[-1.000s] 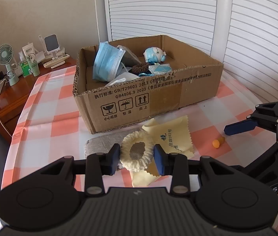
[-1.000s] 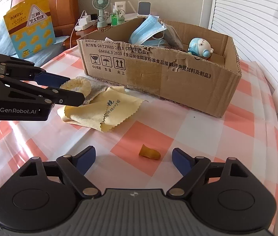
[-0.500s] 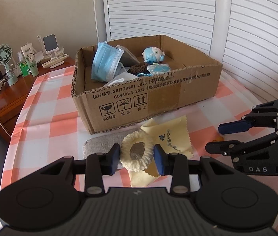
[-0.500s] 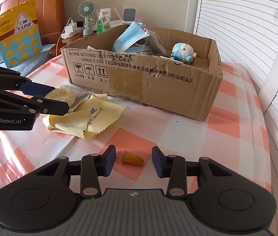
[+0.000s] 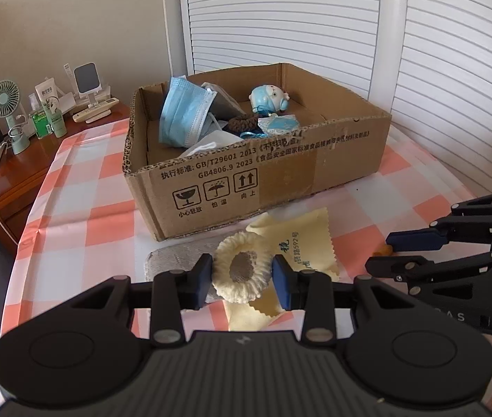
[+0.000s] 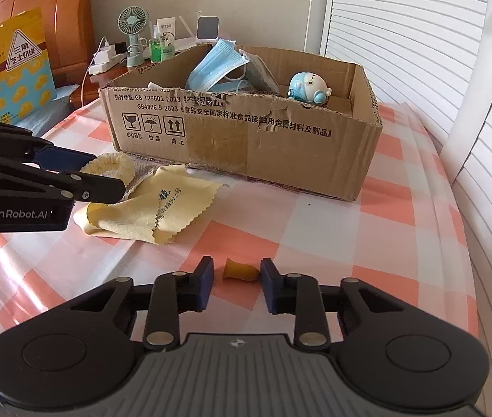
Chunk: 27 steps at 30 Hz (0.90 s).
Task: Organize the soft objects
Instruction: 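Hold the cream scrunchie with the left gripper while the right gripper closes on the orange earplug, then carry the cream scrunchie into the box with the left gripper while the right gripper drops the earplug in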
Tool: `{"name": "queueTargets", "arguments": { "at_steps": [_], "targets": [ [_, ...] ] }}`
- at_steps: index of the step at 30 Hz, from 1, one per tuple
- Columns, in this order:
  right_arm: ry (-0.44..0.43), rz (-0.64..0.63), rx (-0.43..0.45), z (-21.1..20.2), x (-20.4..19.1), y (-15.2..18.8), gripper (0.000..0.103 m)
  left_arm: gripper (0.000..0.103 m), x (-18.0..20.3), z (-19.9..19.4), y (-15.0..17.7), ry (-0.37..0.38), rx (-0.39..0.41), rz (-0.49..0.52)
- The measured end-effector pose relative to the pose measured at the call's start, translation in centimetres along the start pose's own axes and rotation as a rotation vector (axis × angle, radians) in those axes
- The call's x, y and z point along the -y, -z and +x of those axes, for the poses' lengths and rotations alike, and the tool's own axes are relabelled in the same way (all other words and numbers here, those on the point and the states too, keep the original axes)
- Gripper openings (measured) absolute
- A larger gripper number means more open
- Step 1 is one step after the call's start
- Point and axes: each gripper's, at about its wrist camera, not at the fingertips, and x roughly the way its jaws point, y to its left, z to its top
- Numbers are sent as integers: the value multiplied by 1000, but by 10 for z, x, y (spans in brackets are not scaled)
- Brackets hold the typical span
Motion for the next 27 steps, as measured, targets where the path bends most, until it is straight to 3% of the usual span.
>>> {"name": "queueTargets", "arguments": {
  "at_steps": [11, 27],
  "targets": [
    [17, -5, 14, -2, -4, 0, 26, 36, -1, -1, 0, 3, 2, 0],
    [33, -69, 81, -42, 8, -27, 26, 36, -9, -32, -18, 112, 23, 86]
  ]
}}
